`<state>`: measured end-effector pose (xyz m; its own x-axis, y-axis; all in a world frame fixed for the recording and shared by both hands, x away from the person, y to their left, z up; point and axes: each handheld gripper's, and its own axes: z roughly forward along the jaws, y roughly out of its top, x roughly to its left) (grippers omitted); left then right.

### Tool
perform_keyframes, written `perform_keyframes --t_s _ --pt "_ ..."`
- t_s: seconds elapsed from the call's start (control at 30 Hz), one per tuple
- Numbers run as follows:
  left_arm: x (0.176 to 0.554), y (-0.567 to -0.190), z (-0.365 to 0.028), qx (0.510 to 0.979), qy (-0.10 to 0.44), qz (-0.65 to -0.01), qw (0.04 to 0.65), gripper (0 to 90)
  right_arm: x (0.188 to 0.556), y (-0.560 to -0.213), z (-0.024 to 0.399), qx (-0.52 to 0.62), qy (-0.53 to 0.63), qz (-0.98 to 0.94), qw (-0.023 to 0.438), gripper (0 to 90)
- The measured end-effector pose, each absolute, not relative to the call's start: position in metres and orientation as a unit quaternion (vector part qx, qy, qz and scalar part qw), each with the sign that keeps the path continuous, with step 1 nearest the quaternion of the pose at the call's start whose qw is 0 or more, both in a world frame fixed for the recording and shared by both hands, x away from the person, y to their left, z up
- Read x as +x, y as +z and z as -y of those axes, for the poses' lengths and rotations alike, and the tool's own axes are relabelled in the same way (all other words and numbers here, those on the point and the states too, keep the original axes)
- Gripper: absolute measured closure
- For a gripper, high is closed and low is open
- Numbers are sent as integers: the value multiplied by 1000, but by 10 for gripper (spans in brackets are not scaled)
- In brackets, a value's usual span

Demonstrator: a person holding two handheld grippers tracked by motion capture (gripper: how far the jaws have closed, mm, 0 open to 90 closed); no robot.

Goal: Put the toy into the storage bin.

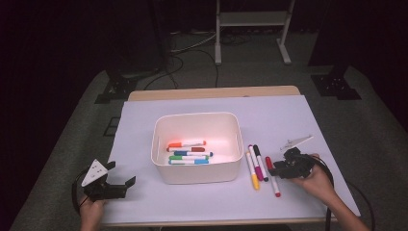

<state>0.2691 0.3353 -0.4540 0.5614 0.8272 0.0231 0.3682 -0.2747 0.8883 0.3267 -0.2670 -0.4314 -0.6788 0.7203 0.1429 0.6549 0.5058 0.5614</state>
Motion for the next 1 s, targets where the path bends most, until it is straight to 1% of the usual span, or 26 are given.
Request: perform_keyframes --t_s 0.1,0.23,0.37,0.47,0.63,0.77,0.9,1.0 --pt "269 -454 -335 758 252 -395 453 0 323 -435 273 405 290 -865 59 572" --pt "269 -454 -335 758 253 -395 454 0 315 -438 286 423 284 -857 73 589" --pt "269 -454 -335 758 253 -394 453 0 308 -438 299 437 282 -849 92 649" --pt "269 -454 -335 759 255 -393 452 0 305 -439 304 441 281 -846 104 732" --pt "269 -454 -335 759 255 -393 453 0 305 -439 302 434 273 -851 116 756" --pt "269 -454 -335 758 253 -395 453 0 306 -439 303 440 277 -847 110 759" --pt "269 -454 -335 758 253 -395 454 0 308 -438 307 448 293 -840 88 759" --pt "269 -454 -335 758 253 -395 453 0 309 -431 306 446 299 -840 83 759"
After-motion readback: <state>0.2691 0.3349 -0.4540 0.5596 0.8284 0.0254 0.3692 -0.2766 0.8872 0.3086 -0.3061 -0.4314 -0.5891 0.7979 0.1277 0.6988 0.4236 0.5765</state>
